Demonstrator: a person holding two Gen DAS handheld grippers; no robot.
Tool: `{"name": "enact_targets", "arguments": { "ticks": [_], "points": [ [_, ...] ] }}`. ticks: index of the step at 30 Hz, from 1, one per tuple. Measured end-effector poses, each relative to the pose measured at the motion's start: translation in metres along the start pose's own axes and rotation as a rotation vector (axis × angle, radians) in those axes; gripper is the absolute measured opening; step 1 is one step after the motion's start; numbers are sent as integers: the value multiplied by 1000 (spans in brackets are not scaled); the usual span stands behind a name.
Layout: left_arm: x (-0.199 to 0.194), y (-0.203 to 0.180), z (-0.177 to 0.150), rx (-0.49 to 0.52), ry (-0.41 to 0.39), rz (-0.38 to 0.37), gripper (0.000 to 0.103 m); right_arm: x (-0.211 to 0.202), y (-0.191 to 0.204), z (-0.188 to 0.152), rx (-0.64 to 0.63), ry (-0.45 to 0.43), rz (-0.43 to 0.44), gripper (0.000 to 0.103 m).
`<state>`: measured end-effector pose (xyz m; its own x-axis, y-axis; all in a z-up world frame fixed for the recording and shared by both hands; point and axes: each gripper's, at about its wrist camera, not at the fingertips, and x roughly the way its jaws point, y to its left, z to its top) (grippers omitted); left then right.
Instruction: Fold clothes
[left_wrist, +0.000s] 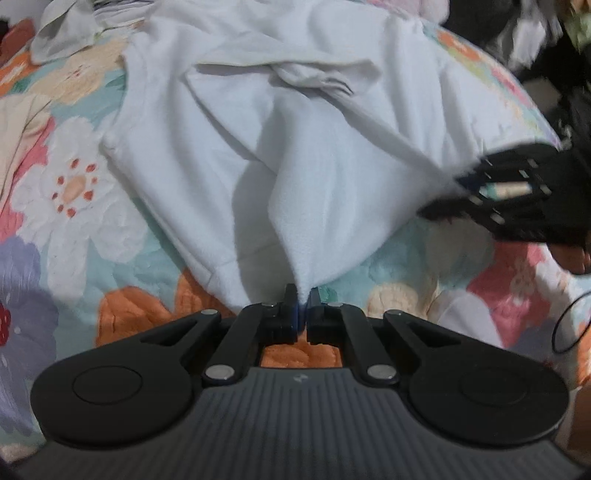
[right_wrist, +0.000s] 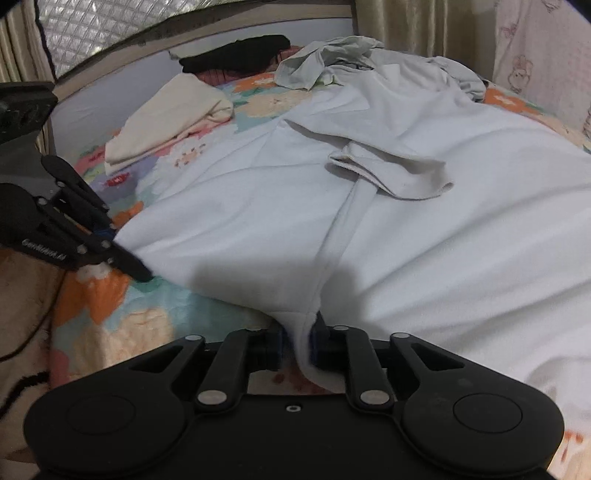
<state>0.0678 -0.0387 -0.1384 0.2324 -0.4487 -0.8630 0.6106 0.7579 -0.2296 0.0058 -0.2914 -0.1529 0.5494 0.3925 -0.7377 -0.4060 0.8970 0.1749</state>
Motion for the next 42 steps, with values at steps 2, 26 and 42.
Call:
{"name": "enact_targets", "arguments": {
  "ticks": [2,26,42],
  "points": [
    [-4,5,-2,-19,-11,-16,6,-21,-9,-8,33,-16,-24,28],
    [-10,5,14,-143,-32,-35,7,-150,-230,-103,835,-465,-641,6],
    [-11,-1,15,-58,19,40,7,-153,-216,-121,719,-211,-949,15]
  ]
}}
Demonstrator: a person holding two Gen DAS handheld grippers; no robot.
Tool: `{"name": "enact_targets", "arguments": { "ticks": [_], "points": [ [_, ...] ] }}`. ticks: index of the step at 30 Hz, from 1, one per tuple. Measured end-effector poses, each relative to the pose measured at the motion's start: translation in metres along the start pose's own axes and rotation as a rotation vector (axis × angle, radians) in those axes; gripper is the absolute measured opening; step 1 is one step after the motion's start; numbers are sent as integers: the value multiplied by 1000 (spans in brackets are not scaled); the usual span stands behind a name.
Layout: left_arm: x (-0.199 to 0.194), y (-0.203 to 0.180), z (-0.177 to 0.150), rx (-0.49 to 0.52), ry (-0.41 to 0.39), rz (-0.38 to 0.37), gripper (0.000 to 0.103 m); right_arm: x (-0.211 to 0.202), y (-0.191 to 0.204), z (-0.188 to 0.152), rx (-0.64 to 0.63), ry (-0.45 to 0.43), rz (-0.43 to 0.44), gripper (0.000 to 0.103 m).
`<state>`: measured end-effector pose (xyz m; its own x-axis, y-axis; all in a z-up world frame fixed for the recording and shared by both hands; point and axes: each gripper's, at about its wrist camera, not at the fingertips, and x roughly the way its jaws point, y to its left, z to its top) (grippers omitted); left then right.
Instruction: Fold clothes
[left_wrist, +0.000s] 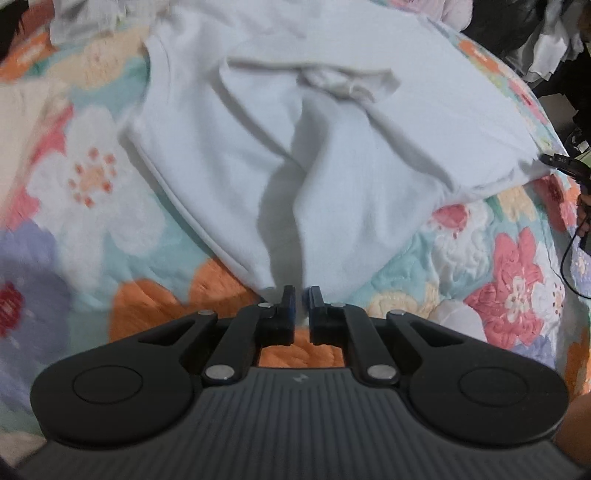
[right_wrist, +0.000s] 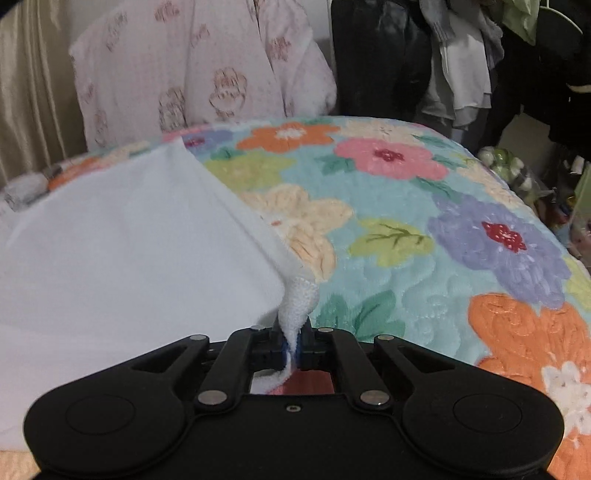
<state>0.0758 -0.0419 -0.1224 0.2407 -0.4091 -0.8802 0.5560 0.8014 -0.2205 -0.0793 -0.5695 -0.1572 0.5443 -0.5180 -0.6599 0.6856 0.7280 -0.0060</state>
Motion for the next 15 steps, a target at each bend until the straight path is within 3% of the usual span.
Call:
{"name": "enact_targets", "arguments": {
  "ticks": [1,2,4,7,11,15],
  "points": [
    [-7,1,3,6,-19,7,7,-8,7,2,-18,-1,-89,34],
    [-15,4,7,11,-43,5,10,-20,15,6,-30,-31,-175,39],
    [-32,10,14,1,-96,-17,18,-47,29,11,-68,-122,-182,44],
    [-36,19,32,-15,-148,-58,28,-72,58,18,-150,-142,9,45],
    [-12,26,65,-1,-171,-47,28,-72,115,20,-227,-4,402,45],
    [17,30,97,42,-202,8,28,-61,192,13,-272,103,684,50]
  ]
}}
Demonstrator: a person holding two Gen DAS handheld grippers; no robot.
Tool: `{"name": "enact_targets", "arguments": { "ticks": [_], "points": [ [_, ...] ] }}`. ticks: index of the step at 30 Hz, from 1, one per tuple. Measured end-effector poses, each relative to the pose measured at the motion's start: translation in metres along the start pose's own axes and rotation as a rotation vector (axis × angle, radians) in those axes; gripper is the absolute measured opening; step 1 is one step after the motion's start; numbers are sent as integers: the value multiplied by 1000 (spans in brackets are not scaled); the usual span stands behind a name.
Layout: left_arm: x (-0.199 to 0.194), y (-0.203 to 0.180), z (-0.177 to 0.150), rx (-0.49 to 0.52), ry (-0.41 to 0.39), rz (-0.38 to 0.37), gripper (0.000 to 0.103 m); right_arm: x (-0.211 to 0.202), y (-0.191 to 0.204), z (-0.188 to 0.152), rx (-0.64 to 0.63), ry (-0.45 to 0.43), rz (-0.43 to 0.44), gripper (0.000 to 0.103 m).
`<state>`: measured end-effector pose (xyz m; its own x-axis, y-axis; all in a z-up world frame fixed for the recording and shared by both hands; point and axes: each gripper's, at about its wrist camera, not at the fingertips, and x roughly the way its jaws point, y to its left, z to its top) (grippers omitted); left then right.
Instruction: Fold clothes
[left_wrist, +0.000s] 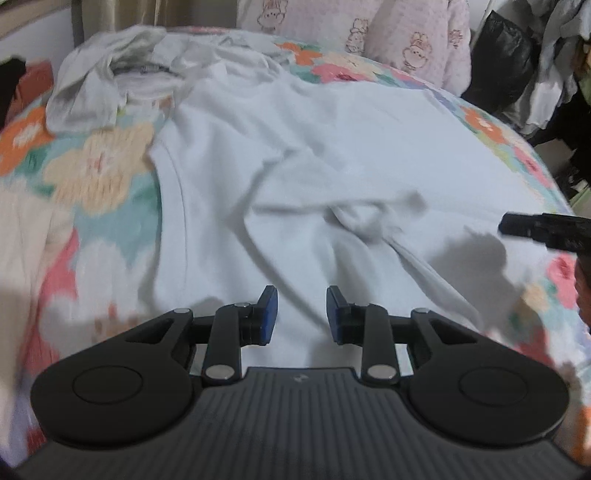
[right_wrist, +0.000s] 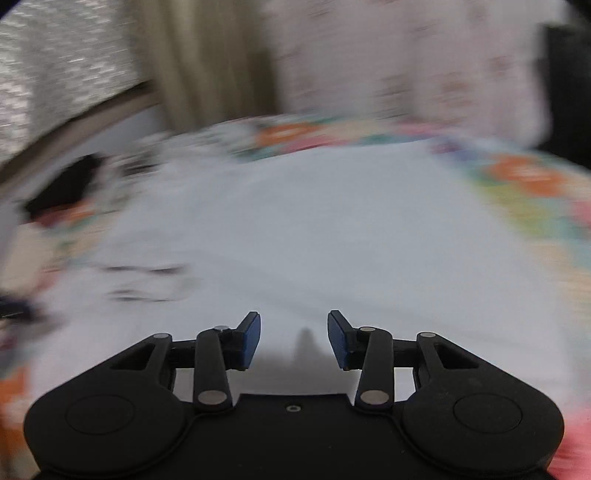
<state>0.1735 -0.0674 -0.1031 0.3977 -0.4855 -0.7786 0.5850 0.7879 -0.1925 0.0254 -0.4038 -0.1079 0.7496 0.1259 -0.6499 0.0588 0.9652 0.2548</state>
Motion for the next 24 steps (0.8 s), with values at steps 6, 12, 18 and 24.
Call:
{"name": "enact_targets", "arguments": {
  "ticks": [6,12,18,24],
  "points": [
    [57,4,34,171,-38,105,45,93,42,25,0,101,123,64],
    [79,17,41,178,-124,99,5,120,56,50,-57,47,100,5],
    [64,38,52,51,-273,7,5,109,76,109,-224,-85,5,4],
    [71,52,52,-48,-263,-98,8,130,123,185,-399,-163,-63,4]
  ]
}}
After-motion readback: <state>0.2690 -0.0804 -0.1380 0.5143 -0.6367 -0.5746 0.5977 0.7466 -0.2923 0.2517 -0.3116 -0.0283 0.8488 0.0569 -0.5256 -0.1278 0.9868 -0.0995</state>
